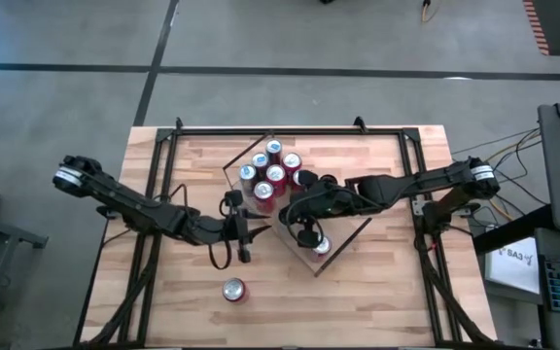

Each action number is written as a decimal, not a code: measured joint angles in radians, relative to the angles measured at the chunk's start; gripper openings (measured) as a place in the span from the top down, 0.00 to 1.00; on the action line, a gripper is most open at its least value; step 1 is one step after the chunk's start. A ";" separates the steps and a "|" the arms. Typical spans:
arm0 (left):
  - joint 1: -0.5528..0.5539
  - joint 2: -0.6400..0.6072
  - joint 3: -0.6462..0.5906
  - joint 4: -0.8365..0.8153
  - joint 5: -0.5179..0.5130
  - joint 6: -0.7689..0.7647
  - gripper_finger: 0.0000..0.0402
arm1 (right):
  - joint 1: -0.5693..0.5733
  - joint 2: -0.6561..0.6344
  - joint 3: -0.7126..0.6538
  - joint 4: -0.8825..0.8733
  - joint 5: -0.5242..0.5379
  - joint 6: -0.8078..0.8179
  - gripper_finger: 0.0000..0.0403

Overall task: Place canned beverage on shelf
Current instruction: Put the pink soda can on the shelf aligned with the pink soda can on the shelf

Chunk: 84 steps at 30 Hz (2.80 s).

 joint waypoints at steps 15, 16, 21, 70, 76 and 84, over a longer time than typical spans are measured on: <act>0.003 0.152 -0.004 0.139 -0.028 -0.003 1.00 | 0.002 0.000 -0.047 -0.036 -0.001 0.027 0.98; 0.003 0.160 0.001 0.135 -0.030 -0.003 0.99 | 0.002 0.000 -0.053 -0.036 0.000 0.032 0.98; 0.007 0.180 0.013 0.146 -0.031 -0.008 1.00 | 0.002 0.000 -0.059 -0.055 -0.001 0.054 0.98; 0.026 0.266 0.026 0.211 -0.022 -0.012 1.00 | 0.058 -0.031 -0.046 -0.200 0.000 0.102 0.98; 0.026 0.266 0.026 0.212 -0.022 -0.012 1.00 | 0.052 -0.026 -0.046 -0.204 0.005 0.075 0.98; 0.026 0.266 0.026 0.211 -0.020 -0.012 1.00 | 0.050 -0.026 -0.047 -0.208 0.054 0.045 0.98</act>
